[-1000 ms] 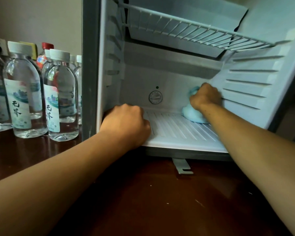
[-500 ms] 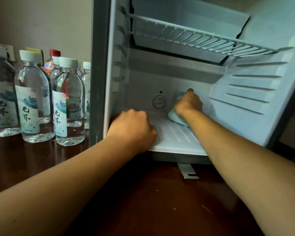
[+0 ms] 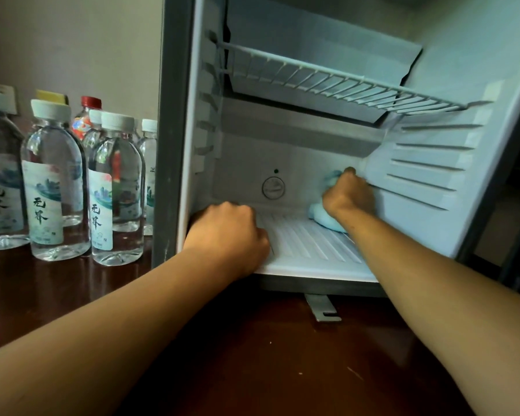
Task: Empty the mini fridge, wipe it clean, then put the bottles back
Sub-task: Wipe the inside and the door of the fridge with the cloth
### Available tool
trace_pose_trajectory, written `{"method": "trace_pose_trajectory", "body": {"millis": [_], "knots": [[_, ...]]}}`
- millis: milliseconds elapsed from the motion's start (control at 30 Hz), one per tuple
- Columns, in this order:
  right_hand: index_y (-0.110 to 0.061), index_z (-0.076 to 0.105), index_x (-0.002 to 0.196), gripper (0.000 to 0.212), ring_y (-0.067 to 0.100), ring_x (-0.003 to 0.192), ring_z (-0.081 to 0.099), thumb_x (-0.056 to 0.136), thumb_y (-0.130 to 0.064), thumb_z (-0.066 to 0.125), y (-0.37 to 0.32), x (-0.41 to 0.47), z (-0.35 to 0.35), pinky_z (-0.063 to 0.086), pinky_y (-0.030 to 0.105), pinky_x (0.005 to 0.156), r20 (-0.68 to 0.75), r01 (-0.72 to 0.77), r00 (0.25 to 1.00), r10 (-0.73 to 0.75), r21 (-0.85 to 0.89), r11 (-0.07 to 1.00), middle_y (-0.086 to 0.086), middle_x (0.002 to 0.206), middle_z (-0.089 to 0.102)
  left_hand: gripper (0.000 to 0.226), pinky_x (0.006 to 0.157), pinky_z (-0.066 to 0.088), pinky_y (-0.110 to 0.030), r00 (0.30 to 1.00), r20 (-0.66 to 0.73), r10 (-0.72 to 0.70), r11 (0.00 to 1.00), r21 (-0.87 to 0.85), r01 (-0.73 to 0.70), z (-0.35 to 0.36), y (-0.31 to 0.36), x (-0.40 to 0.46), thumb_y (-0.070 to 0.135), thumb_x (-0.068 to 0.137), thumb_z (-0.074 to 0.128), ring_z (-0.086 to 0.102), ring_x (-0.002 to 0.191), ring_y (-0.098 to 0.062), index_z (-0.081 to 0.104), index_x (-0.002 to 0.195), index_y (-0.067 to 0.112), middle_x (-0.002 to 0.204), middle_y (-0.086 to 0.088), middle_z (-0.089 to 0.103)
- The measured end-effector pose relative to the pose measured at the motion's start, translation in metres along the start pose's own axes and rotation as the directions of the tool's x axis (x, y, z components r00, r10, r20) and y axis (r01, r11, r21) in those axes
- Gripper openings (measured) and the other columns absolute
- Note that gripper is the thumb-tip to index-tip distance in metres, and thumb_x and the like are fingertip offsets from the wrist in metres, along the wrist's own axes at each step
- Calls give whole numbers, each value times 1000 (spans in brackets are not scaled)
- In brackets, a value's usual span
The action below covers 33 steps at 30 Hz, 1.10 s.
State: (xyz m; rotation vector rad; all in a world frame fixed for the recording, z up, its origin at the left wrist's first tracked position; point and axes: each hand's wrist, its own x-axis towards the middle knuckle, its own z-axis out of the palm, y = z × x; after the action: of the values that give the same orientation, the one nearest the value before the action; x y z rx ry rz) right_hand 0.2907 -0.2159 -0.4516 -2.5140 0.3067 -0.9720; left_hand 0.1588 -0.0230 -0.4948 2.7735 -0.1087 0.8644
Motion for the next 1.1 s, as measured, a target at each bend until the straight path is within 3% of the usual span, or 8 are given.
{"method": "trace_pose_trajectory", "body": {"millis": [167, 300, 500, 633, 800, 1000, 1100], "knots": [[-7, 53, 123, 39, 38, 116, 57, 88, -21, 64, 10, 12, -6, 48, 38, 90, -75, -102, 992, 106, 52, 993, 15, 127, 59, 30, 68, 36, -31, 999, -36, 33, 999, 26, -32, 2, 1, 1, 39, 88, 47, 63, 90, -33, 65, 93, 14, 104, -11, 67], [-7, 53, 124, 43, 38, 116, 56, 86, -23, 65, -10, 8, -1, 48, 41, 92, -86, -86, 992, 92, 72, 994, 17, 128, 58, 29, 67, 36, -29, 999, -33, 38, 999, 11, -38, 1, 0, 1, 38, 89, 47, 53, 76, -30, 64, 89, 14, 101, -11, 67], [-6, 54, 123, 29, 40, 111, 58, 95, -11, 54, -50, -4, 10, 48, 43, 88, -158, 119, 980, -119, -11, 993, 16, 126, 56, 26, 65, 36, -29, 999, -27, 37, 999, -10, -37, 1, -1, 2, 37, 90, 47, 46, 68, -24, 60, 83, 16, 98, -10, 67], [0, 54, 120, 27, 41, 106, 59, 94, -5, 49, -59, -12, 12, 49, 44, 82, -129, 357, 916, -379, -170, 919, 19, 122, 55, 31, 65, 36, -29, 999, -25, 29, 1000, 5, -29, 2, -3, 2, 38, 90, 47, 53, 71, -27, 65, 89, 13, 98, -11, 68], [0, 52, 120, 31, 41, 103, 59, 89, -5, 54, -41, -4, 4, 48, 44, 76, -96, 473, 860, -502, -220, 853, 20, 119, 55, 28, 64, 36, -29, 1000, -27, 6, 1000, 7, -6, 2, -3, 5, 39, 89, 48, 49, 66, -25, 60, 81, 15, 96, -10, 68], [-2, 51, 118, 32, 43, 103, 61, 86, -5, 55, -17, 9, -3, 49, 47, 79, -131, 374, 905, -406, -210, 903, 22, 117, 57, 29, 64, 35, -29, 999, -54, -5, 999, 38, 7, 5, -3, 3, 39, 88, 47, 53, 70, -29, 64, 85, 15, 96, -10, 69], [-2, 48, 123, 38, 45, 107, 58, 86, -5, 57, -1, 16, -8, 49, 48, 82, -112, 311, 934, -339, -215, 926, 23, 122, 56, 29, 64, 34, -29, 998, -54, -12, 1000, 28, 13, 5, -2, 4, 39, 88, 46, 43, 67, -26, 62, 84, 15, 97, -9, 68]]}}
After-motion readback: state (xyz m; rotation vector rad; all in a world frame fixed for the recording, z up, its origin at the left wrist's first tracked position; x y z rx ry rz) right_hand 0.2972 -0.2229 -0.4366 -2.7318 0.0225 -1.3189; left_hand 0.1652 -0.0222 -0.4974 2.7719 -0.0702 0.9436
